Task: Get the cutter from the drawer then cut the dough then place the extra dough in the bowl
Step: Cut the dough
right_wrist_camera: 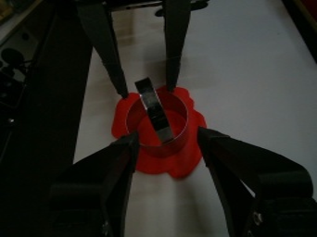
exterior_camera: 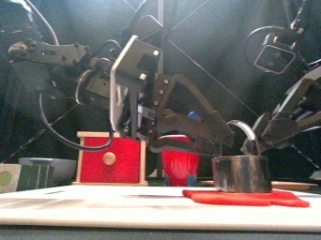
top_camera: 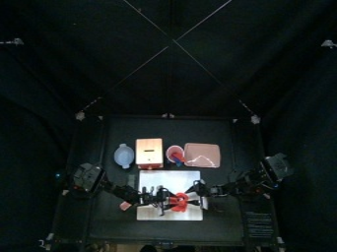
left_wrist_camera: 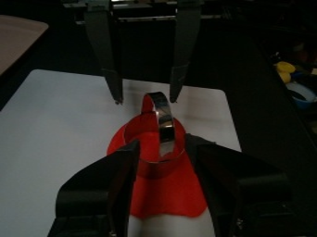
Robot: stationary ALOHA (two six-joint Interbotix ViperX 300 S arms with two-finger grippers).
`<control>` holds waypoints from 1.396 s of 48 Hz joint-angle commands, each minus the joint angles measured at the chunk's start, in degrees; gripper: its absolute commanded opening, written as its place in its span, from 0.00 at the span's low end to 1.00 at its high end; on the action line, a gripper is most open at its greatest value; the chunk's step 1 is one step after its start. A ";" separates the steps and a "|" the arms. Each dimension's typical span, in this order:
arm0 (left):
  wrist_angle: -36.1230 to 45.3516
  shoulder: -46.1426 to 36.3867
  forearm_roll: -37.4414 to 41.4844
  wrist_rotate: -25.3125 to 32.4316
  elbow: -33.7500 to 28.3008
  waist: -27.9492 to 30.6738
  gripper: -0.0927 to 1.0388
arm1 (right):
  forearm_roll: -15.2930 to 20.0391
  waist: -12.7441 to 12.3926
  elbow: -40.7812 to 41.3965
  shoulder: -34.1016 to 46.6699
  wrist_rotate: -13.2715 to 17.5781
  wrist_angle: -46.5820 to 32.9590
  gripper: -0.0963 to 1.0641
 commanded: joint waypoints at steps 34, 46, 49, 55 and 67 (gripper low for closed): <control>1.41 0.53 -1.41 0.18 -1.76 0.00 0.67 | 0.70 0.70 -1.49 0.35 0.00 0.09 0.67; 2.29 0.70 -1.93 0.18 -1.67 0.18 0.66 | 0.70 0.88 -1.49 0.79 0.00 0.09 0.67; 2.29 0.70 -1.93 0.18 -1.76 0.26 0.66 | 0.70 0.88 -1.76 1.14 0.00 0.09 0.66; 2.29 0.88 -1.93 0.18 -1.76 0.35 0.66 | 0.70 0.88 -2.20 1.85 -0.09 0.09 0.60; 2.55 1.14 -2.20 0.18 -1.67 0.44 0.66 | 0.70 0.97 -2.02 2.02 0.00 2.11 0.59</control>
